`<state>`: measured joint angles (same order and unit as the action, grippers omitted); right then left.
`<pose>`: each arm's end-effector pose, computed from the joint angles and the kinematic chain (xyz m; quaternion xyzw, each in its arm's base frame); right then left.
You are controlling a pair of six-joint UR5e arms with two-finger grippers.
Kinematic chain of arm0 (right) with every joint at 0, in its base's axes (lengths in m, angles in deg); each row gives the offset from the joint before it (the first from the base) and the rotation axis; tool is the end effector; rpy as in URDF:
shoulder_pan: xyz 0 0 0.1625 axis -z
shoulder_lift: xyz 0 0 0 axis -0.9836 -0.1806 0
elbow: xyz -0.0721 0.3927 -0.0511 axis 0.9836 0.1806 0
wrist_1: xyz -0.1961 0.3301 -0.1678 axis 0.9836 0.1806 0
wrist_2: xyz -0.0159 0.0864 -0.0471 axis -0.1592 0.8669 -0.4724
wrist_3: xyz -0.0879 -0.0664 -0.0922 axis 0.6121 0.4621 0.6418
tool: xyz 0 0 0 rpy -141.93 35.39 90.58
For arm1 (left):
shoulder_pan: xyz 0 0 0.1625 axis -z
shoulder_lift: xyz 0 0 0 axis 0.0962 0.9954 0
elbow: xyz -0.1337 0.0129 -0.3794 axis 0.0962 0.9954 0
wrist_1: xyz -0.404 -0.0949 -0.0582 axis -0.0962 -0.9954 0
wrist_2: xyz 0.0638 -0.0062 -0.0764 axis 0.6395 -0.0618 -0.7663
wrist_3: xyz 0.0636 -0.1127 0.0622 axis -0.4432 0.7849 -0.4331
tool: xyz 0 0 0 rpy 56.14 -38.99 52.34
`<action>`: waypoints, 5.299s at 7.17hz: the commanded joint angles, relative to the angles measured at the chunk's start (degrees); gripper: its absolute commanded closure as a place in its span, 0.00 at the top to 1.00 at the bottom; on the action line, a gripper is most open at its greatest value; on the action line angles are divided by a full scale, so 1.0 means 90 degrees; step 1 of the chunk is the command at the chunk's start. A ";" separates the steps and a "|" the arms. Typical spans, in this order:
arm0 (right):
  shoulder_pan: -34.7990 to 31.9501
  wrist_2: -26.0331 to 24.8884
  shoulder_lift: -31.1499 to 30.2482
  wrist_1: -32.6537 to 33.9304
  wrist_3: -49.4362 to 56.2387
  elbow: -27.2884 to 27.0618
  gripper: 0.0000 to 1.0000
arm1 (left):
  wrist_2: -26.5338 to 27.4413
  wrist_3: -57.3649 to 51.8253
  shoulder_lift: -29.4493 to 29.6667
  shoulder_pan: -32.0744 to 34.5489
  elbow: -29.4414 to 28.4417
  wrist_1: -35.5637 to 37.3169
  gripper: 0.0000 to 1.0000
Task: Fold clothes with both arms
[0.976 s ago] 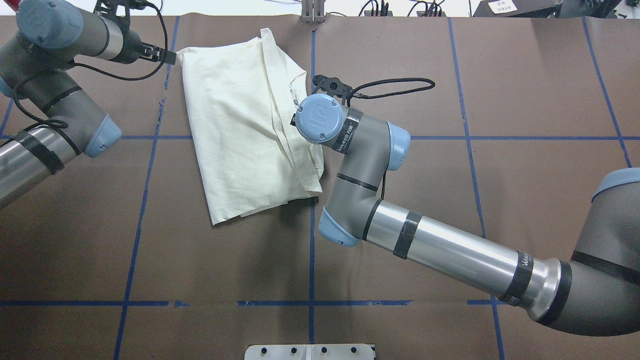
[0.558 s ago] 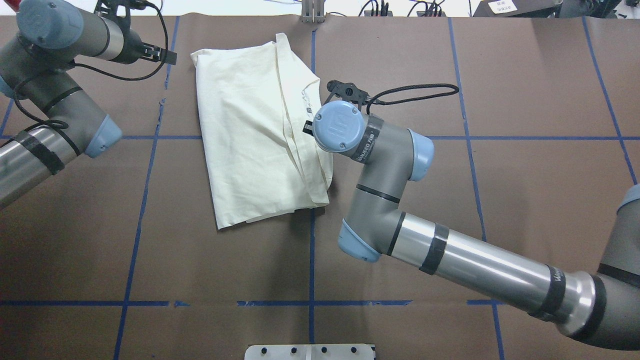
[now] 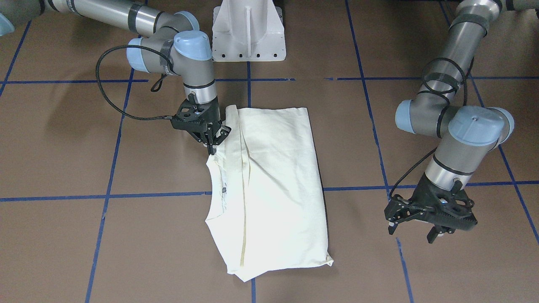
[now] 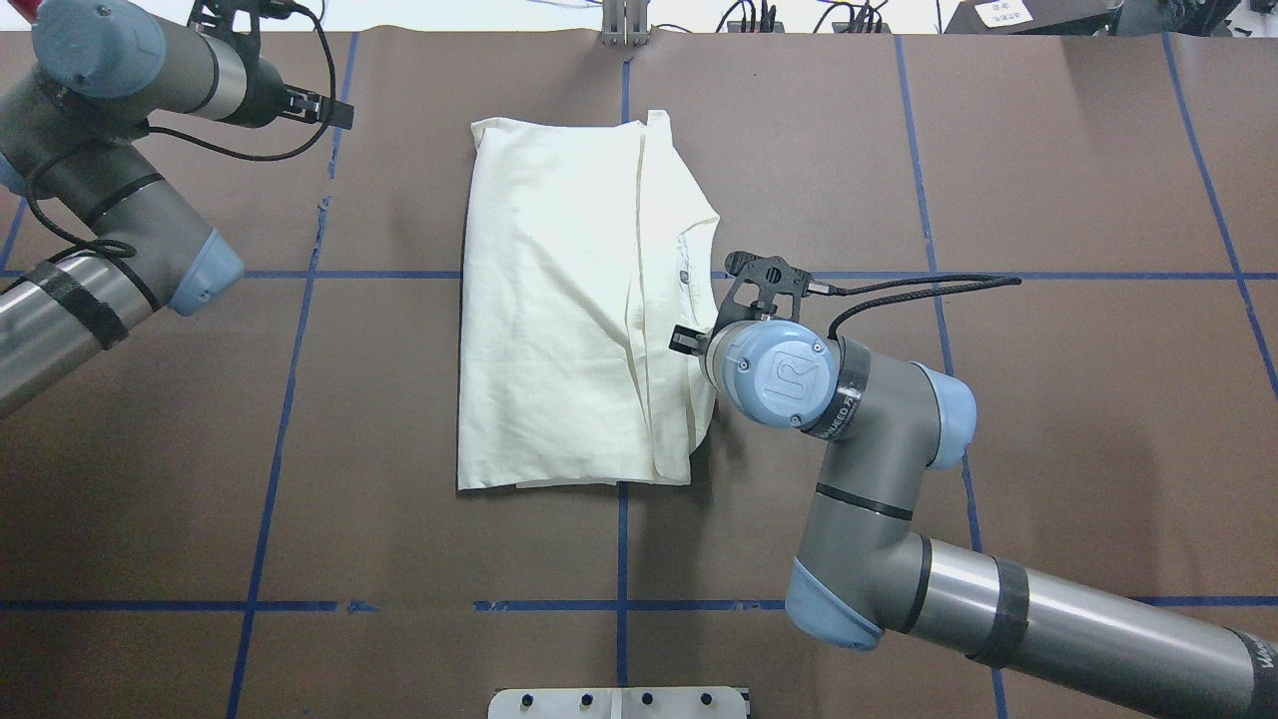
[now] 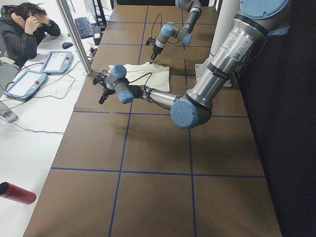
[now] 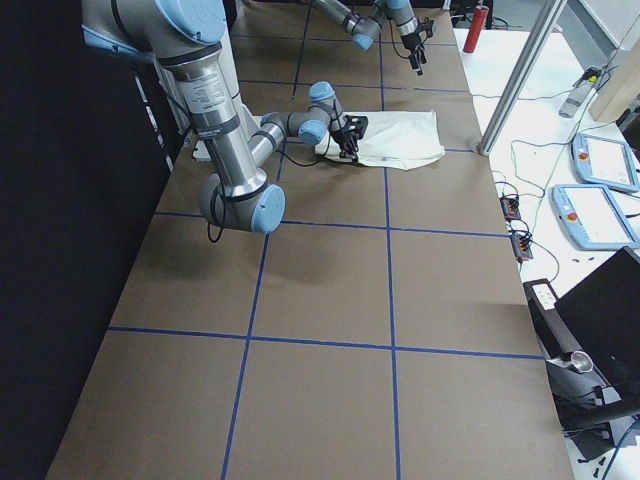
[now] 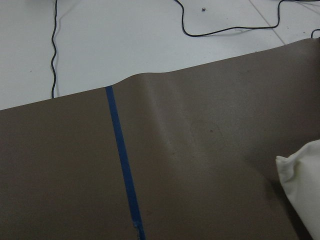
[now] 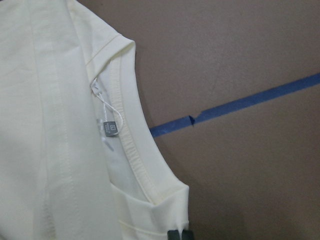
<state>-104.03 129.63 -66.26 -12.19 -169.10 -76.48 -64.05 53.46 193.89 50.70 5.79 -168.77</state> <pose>-0.5798 -0.4294 0.2918 0.1445 -0.4052 0.2177 0.8761 0.3569 -0.7005 0.4081 0.3085 0.3925 0.0156 0.8663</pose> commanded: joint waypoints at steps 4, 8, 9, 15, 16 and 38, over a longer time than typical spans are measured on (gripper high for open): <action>-0.0126 0.0592 -0.0040 0.0470 0.2452 -0.0600 1.00 | -0.0436 -0.0077 -0.0174 0.0003 0.0233 0.0032 1.00; -0.0469 0.0721 0.0731 0.1254 0.3685 -0.0640 1.00 | -0.1386 -0.2104 -0.0310 0.0724 0.0427 0.0783 1.00; -0.0469 0.0672 0.0722 0.0661 0.3675 -0.0563 1.00 | -0.1348 -0.2109 -0.0446 0.0726 0.0496 0.0775 1.00; -0.0099 0.0263 0.2467 0.2363 0.4378 0.1855 0.99 | -0.1358 -0.2041 -0.0457 0.0726 0.0506 0.0745 1.00; 0.0028 0.0020 0.2489 0.2480 0.4378 0.2024 0.98 | -0.1358 -0.2041 -0.0457 0.0726 0.0506 0.0745 1.00; -0.0194 -0.0490 0.1018 0.3213 0.4406 0.0448 0.94 | -0.1367 -0.1816 -0.0457 0.0707 0.0506 0.0696 1.00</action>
<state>-105.06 125.21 -53.41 16.73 -131.31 -68.26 -76.35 36.72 189.77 57.12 10.35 -162.41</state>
